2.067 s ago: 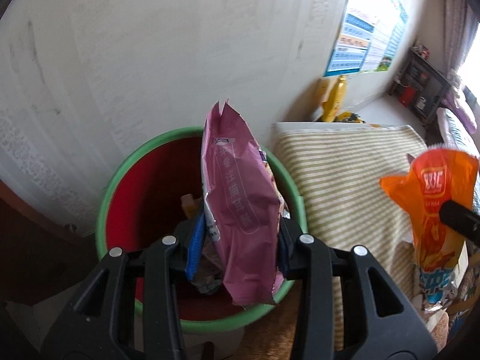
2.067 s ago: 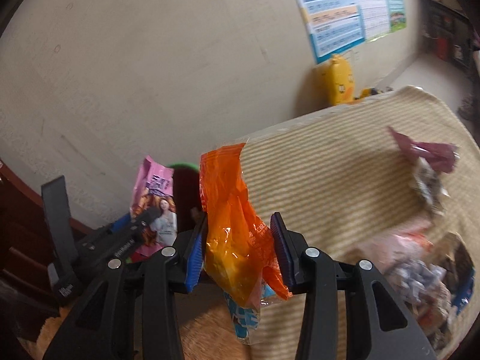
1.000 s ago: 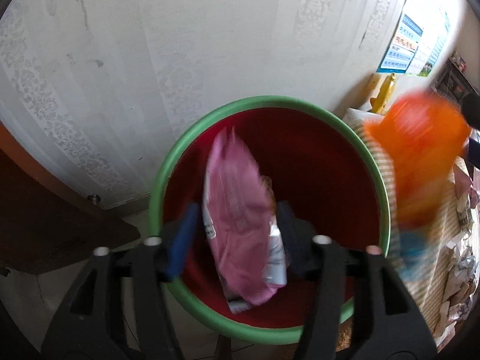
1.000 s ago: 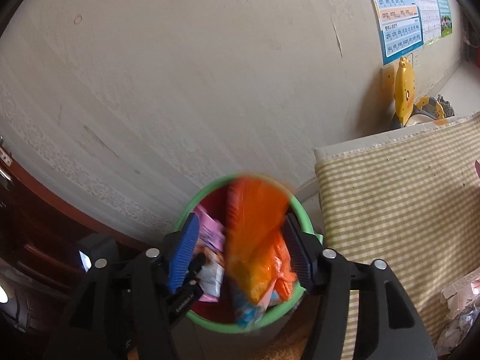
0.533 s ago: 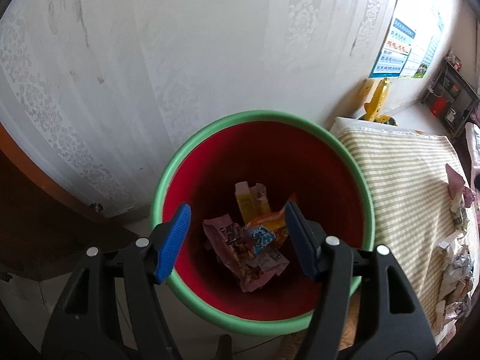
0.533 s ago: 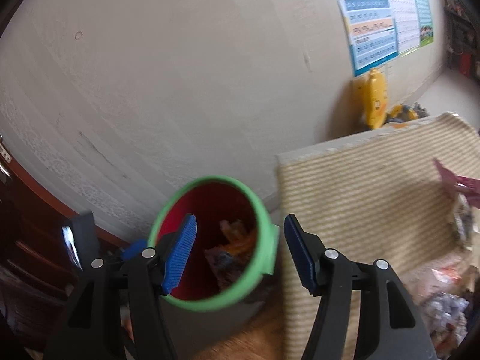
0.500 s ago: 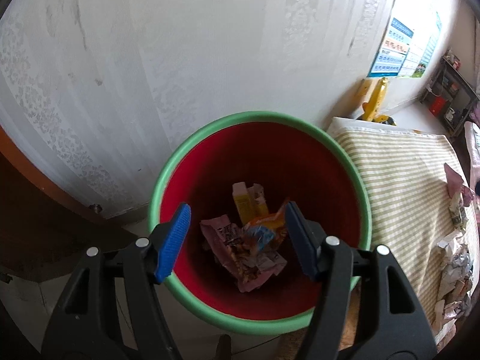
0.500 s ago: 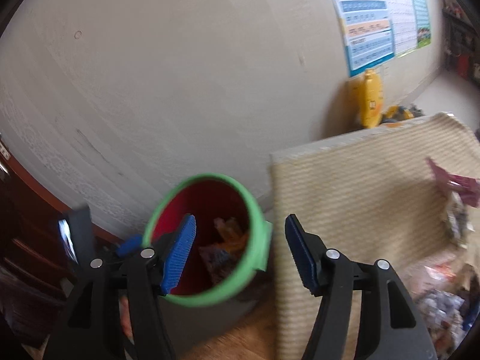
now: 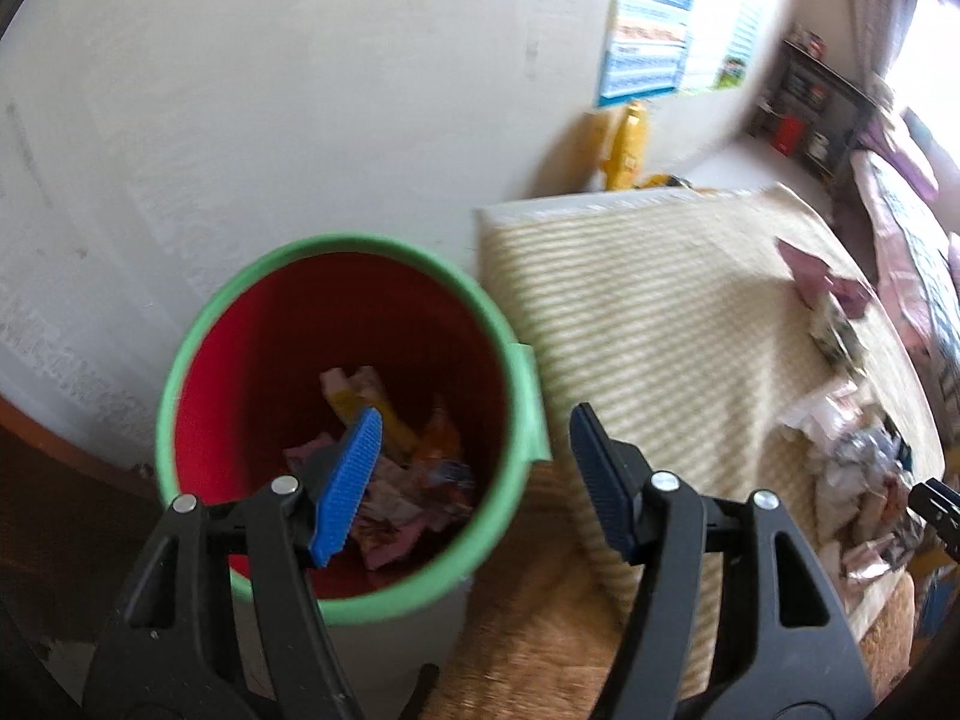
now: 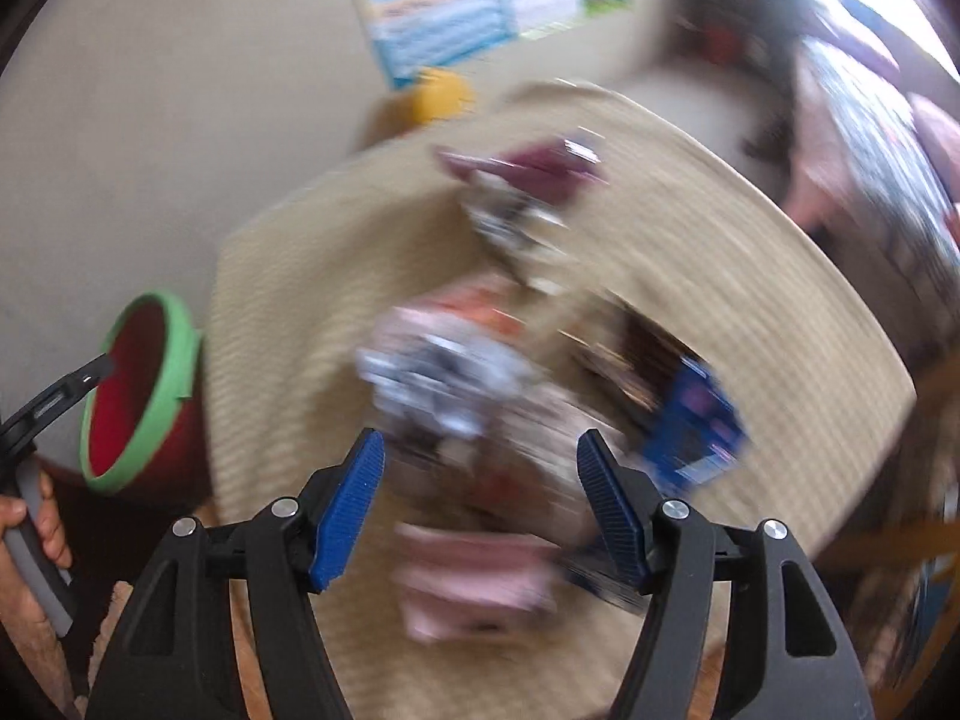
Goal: Collect trash
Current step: 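Grasp the crumpled grey paper ball with the left tool while the right tool grasps the blue Oreo bag, then lift the grey paper ball with the left tool while the right tool opens, releasing the blue bag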
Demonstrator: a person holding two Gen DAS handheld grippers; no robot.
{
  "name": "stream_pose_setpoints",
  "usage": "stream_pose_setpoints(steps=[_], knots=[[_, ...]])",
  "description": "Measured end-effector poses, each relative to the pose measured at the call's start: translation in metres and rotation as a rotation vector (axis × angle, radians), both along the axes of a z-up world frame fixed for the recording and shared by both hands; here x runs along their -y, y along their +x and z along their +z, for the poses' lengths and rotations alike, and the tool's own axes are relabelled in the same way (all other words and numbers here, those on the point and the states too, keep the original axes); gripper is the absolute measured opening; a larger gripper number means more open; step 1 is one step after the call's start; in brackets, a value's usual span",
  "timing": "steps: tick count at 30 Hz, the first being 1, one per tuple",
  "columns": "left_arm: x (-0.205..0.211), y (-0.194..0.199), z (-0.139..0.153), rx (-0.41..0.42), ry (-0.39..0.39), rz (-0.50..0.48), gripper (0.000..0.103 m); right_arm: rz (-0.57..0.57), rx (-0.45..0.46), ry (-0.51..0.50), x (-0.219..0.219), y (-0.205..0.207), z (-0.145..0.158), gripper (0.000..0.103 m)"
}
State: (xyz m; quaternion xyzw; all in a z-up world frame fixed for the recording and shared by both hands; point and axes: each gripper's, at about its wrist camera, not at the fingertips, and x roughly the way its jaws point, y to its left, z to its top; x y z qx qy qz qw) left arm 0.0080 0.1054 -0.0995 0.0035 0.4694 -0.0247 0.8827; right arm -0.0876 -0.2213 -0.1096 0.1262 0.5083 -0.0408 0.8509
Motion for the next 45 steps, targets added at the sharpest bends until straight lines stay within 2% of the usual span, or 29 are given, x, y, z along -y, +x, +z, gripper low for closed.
stream_pose_setpoints(steps=[4,8,12,14,17,18,21,23,30,33,35,36,37,38,39,45], knots=[[0.036,-0.007,0.001,-0.012,0.004,-0.088,0.062,-0.068,-0.008,0.046,0.03,-0.018,-0.009,0.064],[0.069,-0.014,0.003,-0.036,-0.006,-0.174,0.062,-0.032,0.016,0.07,0.03,-0.016,-0.011,0.064],[0.093,-0.024,0.006,-0.029,0.021,-0.24,0.062,-0.022,0.004,0.133,0.029,-0.006,-0.025,0.063],[0.103,-0.027,0.006,-0.033,0.03,-0.265,0.062,-0.019,-0.004,0.138,0.027,-0.004,-0.029,0.053],[0.113,-0.031,0.003,-0.048,0.031,-0.29,0.062,-0.016,-0.01,0.151,0.029,-0.006,-0.035,0.043],[0.118,-0.031,0.002,-0.057,0.026,-0.301,0.062,-0.018,-0.008,0.149,0.03,-0.006,-0.037,0.042],[0.133,-0.032,-0.003,-0.074,0.003,-0.336,0.062,-0.037,0.011,0.177,0.036,-0.01,-0.036,0.028],[0.15,-0.033,-0.011,-0.087,0.001,-0.375,0.062,-0.055,0.039,0.181,0.04,-0.014,-0.03,0.025],[0.209,-0.034,-0.039,-0.177,-0.054,-0.494,0.062,-0.104,0.101,0.173,0.055,-0.026,-0.009,0.026],[0.228,-0.03,-0.05,-0.206,-0.034,-0.52,0.062,-0.121,0.086,0.198,0.061,-0.029,-0.014,0.033],[0.239,-0.026,-0.059,-0.238,-0.039,-0.523,0.062,-0.135,0.086,0.217,0.066,-0.033,-0.015,0.047],[0.242,-0.025,-0.062,-0.247,-0.041,-0.524,0.062,-0.143,0.094,0.226,0.069,-0.035,-0.013,0.049],[0.244,-0.024,-0.065,-0.26,-0.05,-0.523,0.059,-0.153,0.108,0.232,0.072,-0.038,-0.009,0.052],[0.245,-0.023,-0.067,-0.274,-0.064,-0.523,0.046,-0.159,0.116,0.234,0.074,-0.041,-0.007,0.052],[0.244,-0.023,-0.068,-0.288,-0.076,-0.526,0.037,-0.168,0.124,0.231,0.077,-0.044,-0.003,0.052],[0.23,-0.025,-0.051,-0.241,-0.096,-0.506,0.033,-0.272,0.117,0.219,0.103,-0.055,-0.004,0.054]])
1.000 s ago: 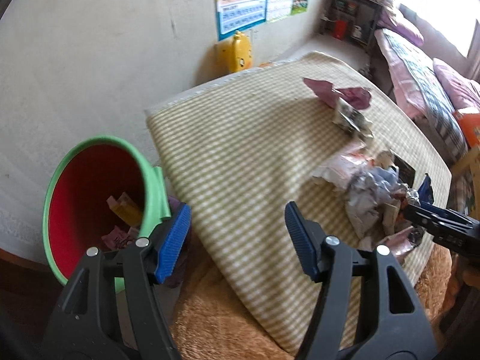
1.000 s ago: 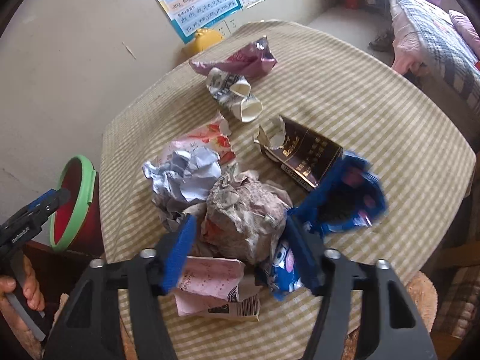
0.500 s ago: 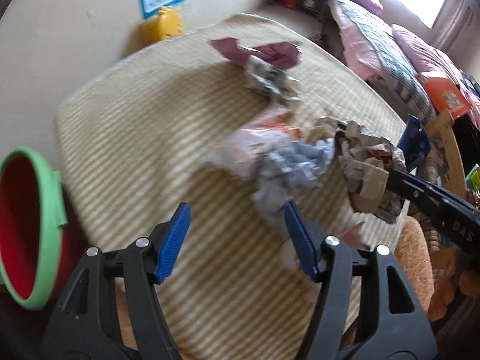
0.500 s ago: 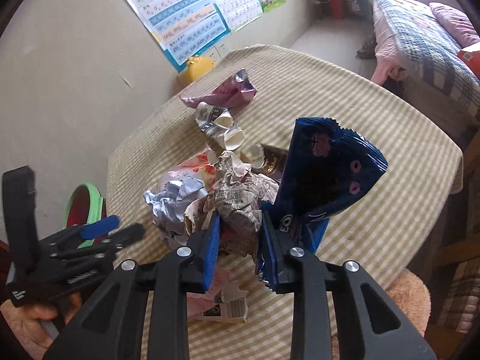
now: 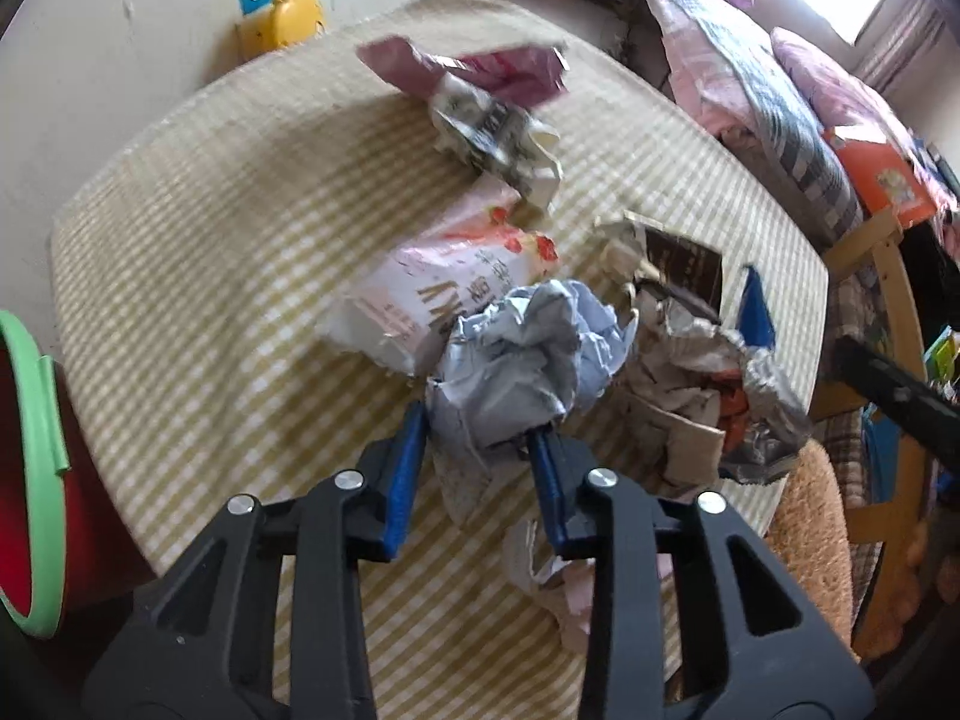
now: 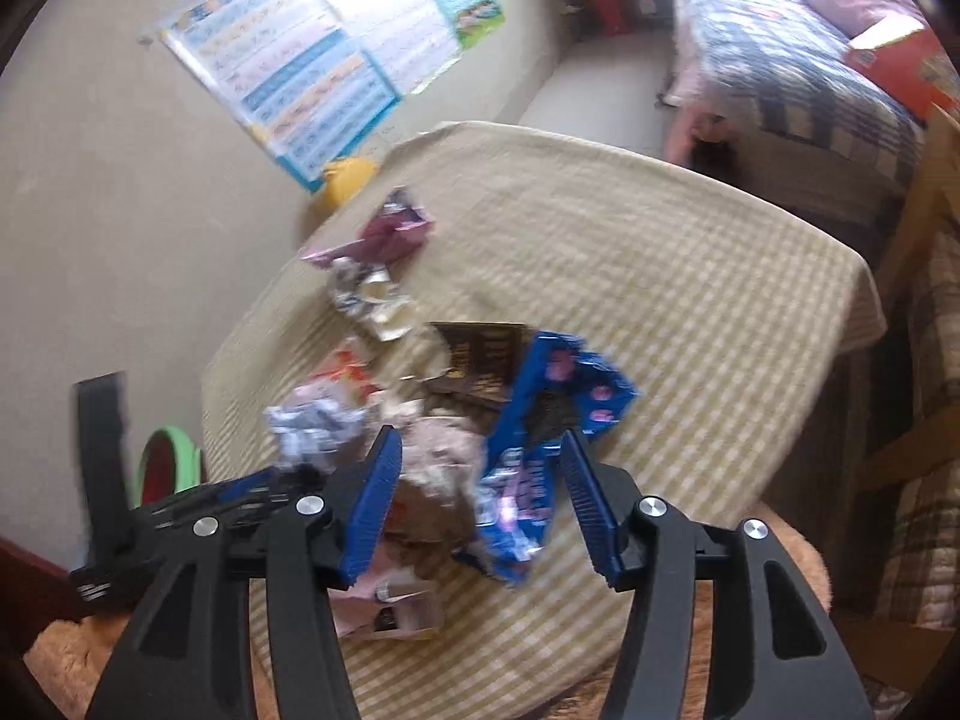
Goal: Collect trash
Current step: 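Lift the grey paper ball with the left tool while the right tool opens, releasing the blue bag, then grasp the crumpled newspaper-print paper ball with the right tool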
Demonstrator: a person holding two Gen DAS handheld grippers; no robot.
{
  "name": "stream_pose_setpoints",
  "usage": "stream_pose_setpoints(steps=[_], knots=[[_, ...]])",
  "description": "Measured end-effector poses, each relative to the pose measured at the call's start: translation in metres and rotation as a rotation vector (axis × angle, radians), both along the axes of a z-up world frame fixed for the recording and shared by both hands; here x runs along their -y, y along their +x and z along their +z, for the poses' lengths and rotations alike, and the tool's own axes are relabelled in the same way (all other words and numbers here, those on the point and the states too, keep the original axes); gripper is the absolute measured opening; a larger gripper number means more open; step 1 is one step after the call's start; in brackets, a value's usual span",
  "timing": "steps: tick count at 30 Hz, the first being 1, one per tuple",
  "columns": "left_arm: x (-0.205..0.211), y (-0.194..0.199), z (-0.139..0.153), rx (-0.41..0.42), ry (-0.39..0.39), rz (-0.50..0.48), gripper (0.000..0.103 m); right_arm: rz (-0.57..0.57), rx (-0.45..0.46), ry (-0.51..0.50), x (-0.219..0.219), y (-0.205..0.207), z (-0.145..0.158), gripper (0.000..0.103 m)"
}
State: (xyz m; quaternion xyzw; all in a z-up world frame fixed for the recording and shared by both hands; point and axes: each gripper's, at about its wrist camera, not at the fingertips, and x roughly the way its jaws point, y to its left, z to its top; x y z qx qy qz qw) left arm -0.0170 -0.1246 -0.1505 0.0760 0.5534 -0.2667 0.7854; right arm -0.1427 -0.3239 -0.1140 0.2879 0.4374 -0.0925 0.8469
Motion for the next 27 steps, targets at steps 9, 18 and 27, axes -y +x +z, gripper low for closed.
stream_pose_setpoints(steps=[9,18,27], knots=[[-0.044,0.004,0.049,0.141,-0.052,0.119,0.033,-0.039,-0.047,0.045,0.007,0.004,-0.014,0.059],[-0.073,0.012,0.073,0.215,-0.065,0.209,0.033,0.087,-0.034,-0.022,-0.032,0.027,-0.003,0.059],[-0.083,0.012,0.073,0.216,-0.077,0.216,0.033,0.167,-0.078,-0.095,-0.06,0.045,-0.013,0.058]])
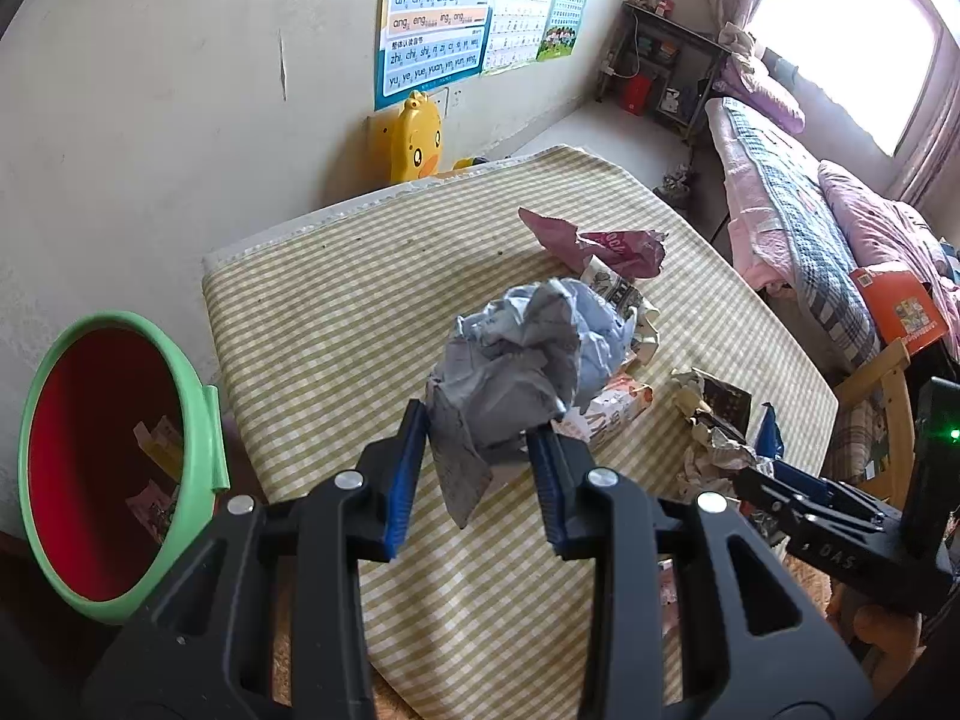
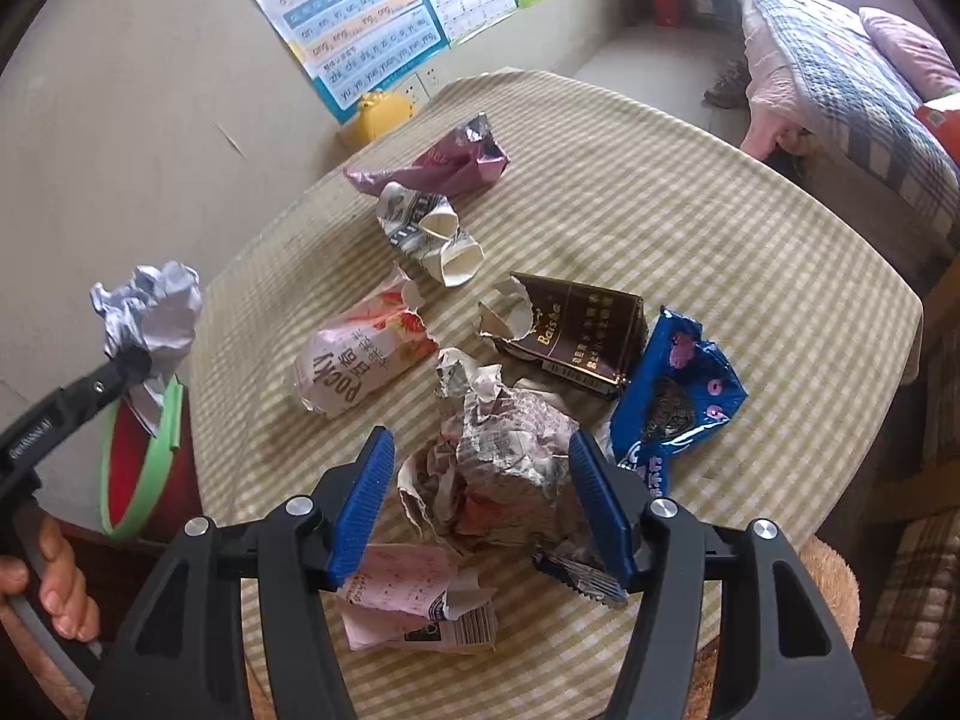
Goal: Collect trash
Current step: 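Grasp the crumpled newspaper-print paper ball with the right tool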
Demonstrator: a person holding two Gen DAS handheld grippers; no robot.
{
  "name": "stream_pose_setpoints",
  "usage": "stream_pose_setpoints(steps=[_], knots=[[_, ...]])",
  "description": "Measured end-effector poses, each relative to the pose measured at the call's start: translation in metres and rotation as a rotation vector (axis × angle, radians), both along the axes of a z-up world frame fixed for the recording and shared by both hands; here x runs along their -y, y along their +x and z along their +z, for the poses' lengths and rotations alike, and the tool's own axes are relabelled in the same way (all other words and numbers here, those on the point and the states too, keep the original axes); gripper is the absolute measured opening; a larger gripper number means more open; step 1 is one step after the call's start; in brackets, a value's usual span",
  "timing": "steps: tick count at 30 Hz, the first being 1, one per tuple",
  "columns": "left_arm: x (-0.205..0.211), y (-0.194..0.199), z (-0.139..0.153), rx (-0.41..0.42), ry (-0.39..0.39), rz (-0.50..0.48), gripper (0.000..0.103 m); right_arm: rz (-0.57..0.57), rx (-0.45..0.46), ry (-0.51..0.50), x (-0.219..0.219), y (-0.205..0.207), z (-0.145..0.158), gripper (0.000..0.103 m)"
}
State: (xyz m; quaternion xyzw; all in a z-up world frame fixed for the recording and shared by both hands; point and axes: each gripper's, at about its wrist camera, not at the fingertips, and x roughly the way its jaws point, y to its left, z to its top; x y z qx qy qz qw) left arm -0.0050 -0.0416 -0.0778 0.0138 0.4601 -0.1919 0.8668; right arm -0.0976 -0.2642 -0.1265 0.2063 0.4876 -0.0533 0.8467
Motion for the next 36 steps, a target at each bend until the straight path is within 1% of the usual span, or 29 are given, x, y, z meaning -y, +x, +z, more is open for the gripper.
stream_pose_setpoints(steps=[1,3,5,6,7,11,17,24,29,33,36], knots=[[-0.001,0.0,0.0,0.002,0.0,0.001,0.033,0.003,-0.003,-0.006,-0.001,0.001,-0.001,0.057],[-0.003,0.001,0.0,0.004,-0.002,0.004,0.033,0.015,-0.019,-0.023,-0.003,0.004,-0.006,0.052],[-0.004,0.001,0.0,0.008,-0.001,0.01,0.033,0.017,-0.047,-0.024,-0.003,0.006,-0.012,0.034],[-0.006,0.002,0.001,0.011,-0.002,0.015,0.033,0.012,-0.048,-0.025,-0.003,0.005,-0.012,0.033],[-0.007,0.001,0.001,0.015,-0.003,0.018,0.033,0.01,-0.039,-0.025,-0.002,0.004,-0.011,0.028],[-0.014,0.002,0.005,0.037,-0.004,0.036,0.033,0.01,0.0,-0.027,-0.004,0.0,0.003,0.028],[-0.024,0.001,0.015,0.08,-0.01,0.062,0.033,0.012,0.077,-0.019,-0.01,-0.001,0.034,0.028],[-0.036,-0.003,0.038,0.162,-0.023,0.084,0.033,0.033,0.172,-0.023,-0.024,0.004,0.075,0.028],[-0.044,-0.006,0.054,0.205,-0.029,0.094,0.033,0.064,0.221,-0.033,-0.038,0.009,0.098,0.028],[-0.053,-0.009,0.069,0.241,-0.043,0.106,0.033,0.097,0.25,-0.048,-0.053,0.013,0.111,0.028],[-0.063,-0.012,0.081,0.283,-0.045,0.13,0.033,0.116,0.257,-0.051,-0.062,0.015,0.115,0.028]])
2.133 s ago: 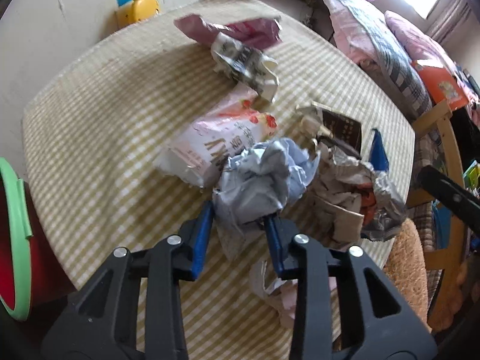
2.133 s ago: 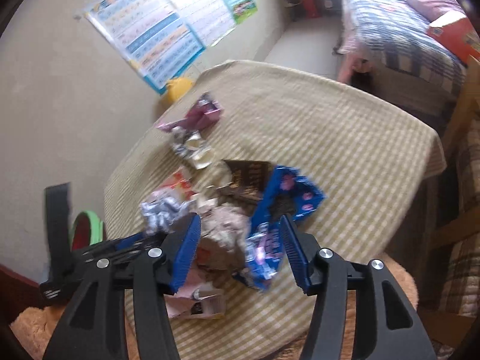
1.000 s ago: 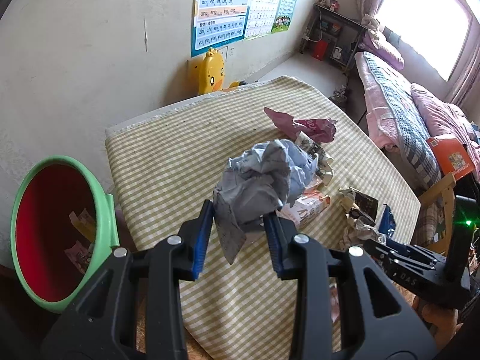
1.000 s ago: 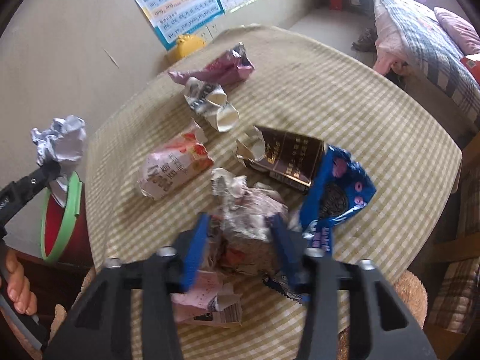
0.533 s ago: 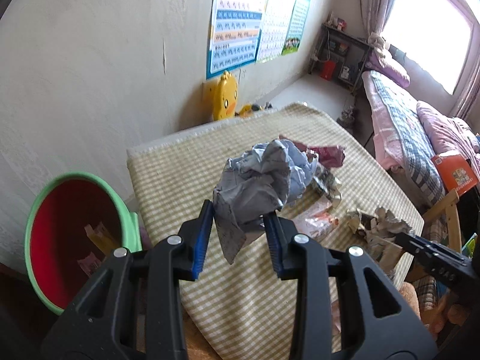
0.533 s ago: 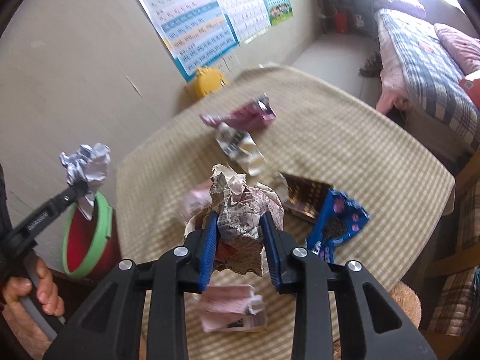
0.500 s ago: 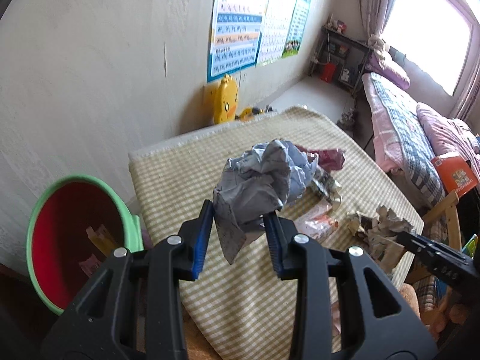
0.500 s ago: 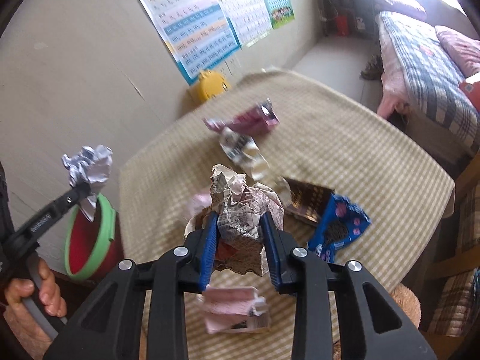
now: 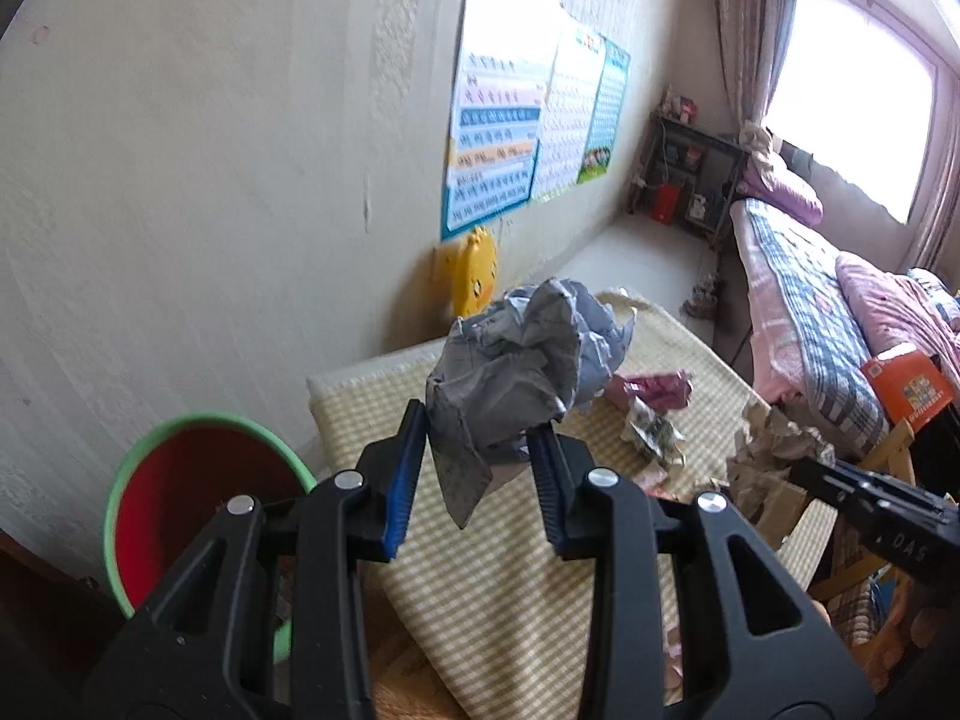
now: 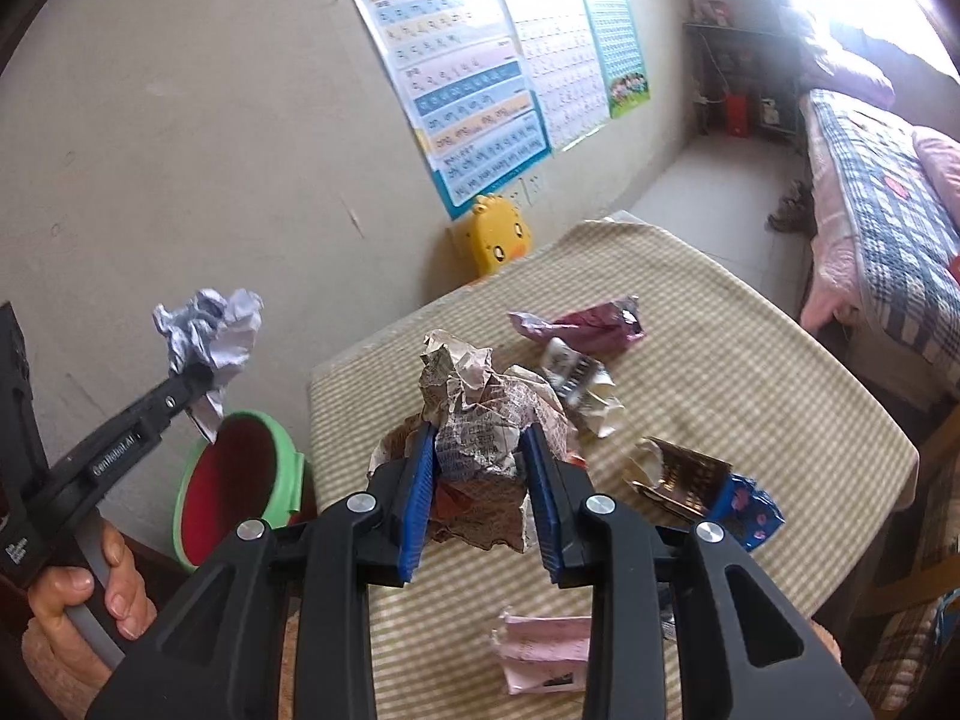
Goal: Collect trash
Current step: 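Grasp the crumpled newspaper-print paper ball with the right tool, then carry the grey paper ball and newspaper ball over the red bucket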
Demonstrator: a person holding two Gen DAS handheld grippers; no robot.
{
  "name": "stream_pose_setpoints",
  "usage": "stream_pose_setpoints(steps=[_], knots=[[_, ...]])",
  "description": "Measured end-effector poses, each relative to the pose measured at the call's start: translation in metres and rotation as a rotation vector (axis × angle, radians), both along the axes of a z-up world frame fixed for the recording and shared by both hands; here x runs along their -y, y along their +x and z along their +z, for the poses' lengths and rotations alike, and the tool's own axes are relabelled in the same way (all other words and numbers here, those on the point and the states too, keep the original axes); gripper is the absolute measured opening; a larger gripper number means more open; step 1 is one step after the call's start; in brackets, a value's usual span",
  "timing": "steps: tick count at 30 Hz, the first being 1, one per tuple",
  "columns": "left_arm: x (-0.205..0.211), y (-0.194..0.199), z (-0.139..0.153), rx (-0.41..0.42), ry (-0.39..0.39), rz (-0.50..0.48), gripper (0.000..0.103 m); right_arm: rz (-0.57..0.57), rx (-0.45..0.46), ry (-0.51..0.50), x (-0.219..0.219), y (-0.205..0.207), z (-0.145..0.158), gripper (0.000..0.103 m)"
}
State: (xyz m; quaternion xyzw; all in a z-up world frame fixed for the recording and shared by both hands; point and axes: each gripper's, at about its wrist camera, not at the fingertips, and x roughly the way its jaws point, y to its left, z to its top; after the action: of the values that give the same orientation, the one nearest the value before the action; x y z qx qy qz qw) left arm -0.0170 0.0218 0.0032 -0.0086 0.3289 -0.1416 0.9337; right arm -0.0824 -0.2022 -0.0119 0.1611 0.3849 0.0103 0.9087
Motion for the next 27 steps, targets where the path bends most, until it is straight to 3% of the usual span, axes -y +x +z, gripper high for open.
stream_pose_setpoints(steps=[13,27], knots=[[-0.035,0.003,0.004,0.04,0.007,0.098,0.033,0.063,0.006,0.008,-0.034,0.018,0.0,0.028],[-0.071,0.013,-0.011,0.011,-0.002,0.162,0.033,0.155,-0.013,-0.008,-0.077,0.046,-0.001,0.028]])
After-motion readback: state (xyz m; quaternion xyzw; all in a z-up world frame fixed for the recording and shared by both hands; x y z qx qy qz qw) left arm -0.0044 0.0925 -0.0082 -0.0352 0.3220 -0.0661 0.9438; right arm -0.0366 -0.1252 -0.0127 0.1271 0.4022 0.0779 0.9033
